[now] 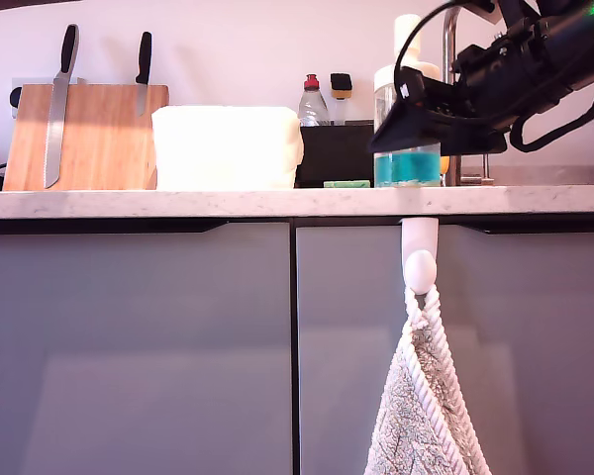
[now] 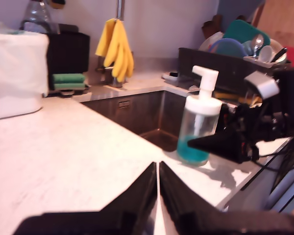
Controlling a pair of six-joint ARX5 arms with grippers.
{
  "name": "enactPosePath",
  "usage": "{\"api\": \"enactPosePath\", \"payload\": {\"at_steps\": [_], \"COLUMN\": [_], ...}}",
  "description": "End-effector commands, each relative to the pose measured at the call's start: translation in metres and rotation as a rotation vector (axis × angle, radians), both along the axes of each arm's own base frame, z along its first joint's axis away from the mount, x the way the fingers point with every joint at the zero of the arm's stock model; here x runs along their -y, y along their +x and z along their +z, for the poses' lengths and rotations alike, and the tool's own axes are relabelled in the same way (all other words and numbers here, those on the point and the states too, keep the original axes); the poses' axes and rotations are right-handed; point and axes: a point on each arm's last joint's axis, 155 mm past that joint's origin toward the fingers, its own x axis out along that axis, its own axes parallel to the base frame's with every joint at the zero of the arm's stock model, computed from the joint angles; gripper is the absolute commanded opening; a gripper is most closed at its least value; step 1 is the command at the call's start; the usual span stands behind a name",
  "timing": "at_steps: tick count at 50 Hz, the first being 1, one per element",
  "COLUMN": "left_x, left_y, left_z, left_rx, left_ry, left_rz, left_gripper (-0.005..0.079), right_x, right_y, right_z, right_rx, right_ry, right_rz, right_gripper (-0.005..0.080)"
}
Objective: Press the soap dispenser from the top, so some soap is dispensed
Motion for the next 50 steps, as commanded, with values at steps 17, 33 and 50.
{"api": "enactPosePath", "payload": {"at_steps": [17, 33, 50], "left_x": [0.04, 0.104, 0.168], "left_y": [0.027, 0.059, 0.075], "left_z": [0.032, 0.053, 0.06], "left_rx": [0.042, 0.094, 0.148], "left_ry": [0.016, 0.07, 0.108], "left_rz": [-0.088, -0.208, -0.3], "left_gripper": [-0.001, -0.0008, 0.0165], "right_x": [-0.002, -0.001, -0.001], "right_y": [0.001, 0.0, 0.0], "right_z": [0.005, 0.001, 0.001], "right_rx": [0.007, -0.007, -0.007], "right_ry": [0.002, -0.004, -0.003], "right_rz": [-0.001, -0.001, -0.001], "right_gripper": [0.0307, 0.0263, 0.0192]}}
